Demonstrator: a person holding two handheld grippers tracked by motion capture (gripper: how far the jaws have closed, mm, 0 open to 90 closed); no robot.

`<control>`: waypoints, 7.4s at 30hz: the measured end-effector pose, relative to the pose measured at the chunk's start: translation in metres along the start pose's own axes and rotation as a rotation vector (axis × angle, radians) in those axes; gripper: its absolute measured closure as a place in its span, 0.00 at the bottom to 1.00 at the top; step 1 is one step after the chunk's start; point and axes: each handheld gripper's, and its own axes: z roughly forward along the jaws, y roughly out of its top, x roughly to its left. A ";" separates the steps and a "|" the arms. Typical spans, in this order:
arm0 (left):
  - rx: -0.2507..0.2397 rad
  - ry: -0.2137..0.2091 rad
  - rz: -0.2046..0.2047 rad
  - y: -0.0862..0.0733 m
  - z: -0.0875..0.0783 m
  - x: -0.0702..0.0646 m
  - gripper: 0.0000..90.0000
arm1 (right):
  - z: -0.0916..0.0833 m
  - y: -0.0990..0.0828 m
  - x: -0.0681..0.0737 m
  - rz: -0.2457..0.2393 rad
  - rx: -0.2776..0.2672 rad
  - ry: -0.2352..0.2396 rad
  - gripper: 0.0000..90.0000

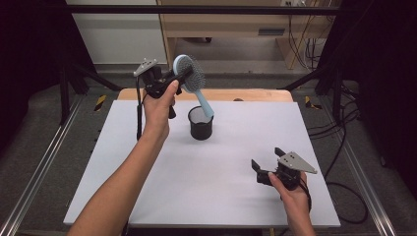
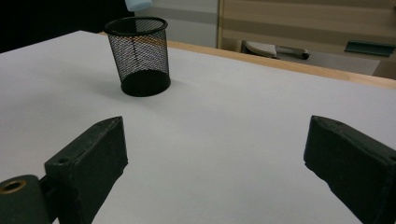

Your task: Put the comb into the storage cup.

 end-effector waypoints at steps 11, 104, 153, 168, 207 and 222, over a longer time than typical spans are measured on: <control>0.005 0.035 0.043 0.002 -0.002 0.007 0.58 | 0.000 0.003 0.006 -0.008 -0.036 0.049 0.07; 0.108 0.095 0.138 -0.052 0.022 0.012 0.58 | 0.005 0.001 0.012 -0.048 0.013 0.104 0.07; 0.140 0.076 0.095 -0.080 0.033 0.019 0.58 | 0.007 0.000 0.011 -0.058 0.025 0.091 0.07; 0.152 0.073 0.071 -0.078 0.030 0.026 0.56 | 0.007 0.000 0.012 -0.056 0.028 0.094 0.06; 0.151 0.074 0.060 -0.077 0.027 0.040 0.41 | 0.008 0.000 0.012 -0.053 0.031 0.096 0.05; 0.153 0.091 0.079 -0.077 0.026 0.042 0.30 | 0.008 -0.001 0.013 -0.055 0.032 0.097 0.05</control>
